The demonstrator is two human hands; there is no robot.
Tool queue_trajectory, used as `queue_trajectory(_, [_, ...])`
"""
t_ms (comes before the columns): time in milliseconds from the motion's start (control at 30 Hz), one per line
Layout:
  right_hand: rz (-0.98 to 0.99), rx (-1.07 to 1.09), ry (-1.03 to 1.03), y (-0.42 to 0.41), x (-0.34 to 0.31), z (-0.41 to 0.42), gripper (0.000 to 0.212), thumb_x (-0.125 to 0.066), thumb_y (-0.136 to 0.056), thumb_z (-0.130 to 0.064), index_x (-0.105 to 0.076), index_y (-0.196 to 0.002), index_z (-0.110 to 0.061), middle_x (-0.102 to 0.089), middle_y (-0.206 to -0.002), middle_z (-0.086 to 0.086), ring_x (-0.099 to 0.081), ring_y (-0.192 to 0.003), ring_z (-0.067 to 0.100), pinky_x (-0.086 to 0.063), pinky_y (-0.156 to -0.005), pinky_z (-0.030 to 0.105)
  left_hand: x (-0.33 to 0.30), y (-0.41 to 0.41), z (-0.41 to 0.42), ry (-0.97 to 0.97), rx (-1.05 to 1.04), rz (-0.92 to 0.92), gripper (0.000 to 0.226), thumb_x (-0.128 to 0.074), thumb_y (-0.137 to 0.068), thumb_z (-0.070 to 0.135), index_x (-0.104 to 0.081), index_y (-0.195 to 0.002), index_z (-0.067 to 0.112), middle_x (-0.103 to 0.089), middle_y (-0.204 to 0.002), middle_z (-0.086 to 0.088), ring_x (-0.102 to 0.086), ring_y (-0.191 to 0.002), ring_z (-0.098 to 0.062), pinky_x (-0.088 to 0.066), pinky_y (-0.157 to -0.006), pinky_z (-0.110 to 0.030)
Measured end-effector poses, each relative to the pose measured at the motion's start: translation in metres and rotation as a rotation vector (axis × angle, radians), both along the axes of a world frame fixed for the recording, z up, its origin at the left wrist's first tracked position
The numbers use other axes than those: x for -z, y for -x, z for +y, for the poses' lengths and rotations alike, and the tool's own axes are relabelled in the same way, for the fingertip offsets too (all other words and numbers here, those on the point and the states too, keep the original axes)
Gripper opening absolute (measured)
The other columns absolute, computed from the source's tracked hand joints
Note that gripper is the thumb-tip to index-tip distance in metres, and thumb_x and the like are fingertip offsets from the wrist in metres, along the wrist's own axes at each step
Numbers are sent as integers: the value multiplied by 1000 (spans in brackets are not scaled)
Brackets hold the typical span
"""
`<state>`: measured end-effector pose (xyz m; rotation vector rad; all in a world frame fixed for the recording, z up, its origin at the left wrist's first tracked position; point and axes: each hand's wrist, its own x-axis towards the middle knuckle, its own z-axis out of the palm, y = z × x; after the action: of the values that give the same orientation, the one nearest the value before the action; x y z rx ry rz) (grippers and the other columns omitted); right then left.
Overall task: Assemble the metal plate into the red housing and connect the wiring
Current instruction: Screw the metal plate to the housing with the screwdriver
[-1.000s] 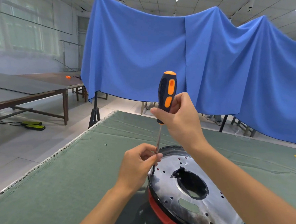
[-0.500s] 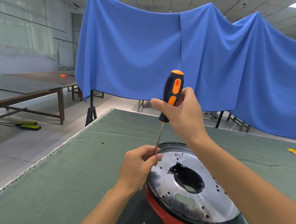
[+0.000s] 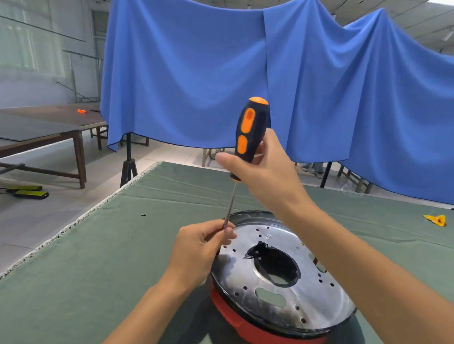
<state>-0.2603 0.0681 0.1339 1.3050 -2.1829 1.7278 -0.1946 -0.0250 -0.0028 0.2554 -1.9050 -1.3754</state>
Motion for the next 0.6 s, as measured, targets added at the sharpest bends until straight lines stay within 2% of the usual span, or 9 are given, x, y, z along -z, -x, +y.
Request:
queue_trajectory(33, [-31,-57,1,0,-3,0,26,-72,-80,-23,-52,-96,-18,-64,-86,4,-64,-80,22,-55,-80,44,-1,0,-1,13,8,-15,22,-62,-90,7,-70,-83,26,-75,-75,5,-71,-74,-15,-57,-77,-31])
queue_trajectory(100, [-42,-120,13,3,-9,0,18,-68,-83,-12,-59,-98,-9,-68,-88,10,-67,-81,29,-54,-83,52,-1,-2,-3,35,32,-46,23,-57,-93,8,-68,-87,28,-75,-80,9,-71,-81,-12,-55,-79,-26])
queue_trajectory(167, [13,-65,21,6,-9,-2,23,-76,-77,-19,-61,-90,-8,-68,-73,-2,-70,-73,20,-57,-77,46,1,-2,-4,82,31,-75,24,-55,-95,10,-66,-90,31,-75,-83,11,-70,-87,-9,-54,-82,-28])
queue_trajectory(233, [63,47,15,7,-7,-5,34,-81,-72,-30,-53,-85,-15,-57,-63,-13,-63,-58,2,-58,-67,34,2,-1,-4,68,9,-88,20,-63,-91,15,-68,-87,34,-74,-82,9,-70,-83,-11,-55,-82,-39])
queue_trajectory(300, [68,73,-5,7,-4,-7,37,-78,-74,-33,-47,-86,-17,-50,-64,-11,-56,-56,2,-57,-68,36,3,0,-2,-4,14,-80,16,-68,-87,16,-71,-82,31,-74,-79,7,-70,-79,-17,-56,-79,-47])
queue_trajectory(367, [13,-28,-27,7,-5,-7,33,-72,-80,-27,-48,-95,-9,-55,-75,4,-59,-70,13,-56,-78,46,2,1,-4,47,14,-60,21,-65,-89,14,-70,-83,34,-74,-79,9,-71,-79,-13,-56,-79,-44])
queue_trajectory(467, [-105,-204,-10,8,-13,-2,24,-65,-86,-11,-52,-100,3,-66,-101,25,-69,-84,28,-56,-82,45,-1,-1,-7,115,40,-65,21,-58,-94,14,-66,-92,33,-75,-82,11,-70,-80,-8,-57,-79,-37])
queue_trajectory(533, [-24,-153,-4,7,-13,-1,24,-72,-82,-16,-57,-92,1,-70,-87,18,-71,-78,25,-57,-78,48,1,-2,-4,118,31,-86,20,-56,-95,13,-65,-95,31,-75,-84,10,-70,-82,-8,-56,-80,-33])
queue_trajectory(600, [119,17,-57,6,-11,-2,36,-80,-73,-36,-53,-82,-13,-65,-68,-2,-69,-64,11,-56,-71,42,0,-3,0,69,13,-64,19,-61,-91,13,-67,-90,30,-75,-81,7,-70,-80,-12,-55,-80,-32])
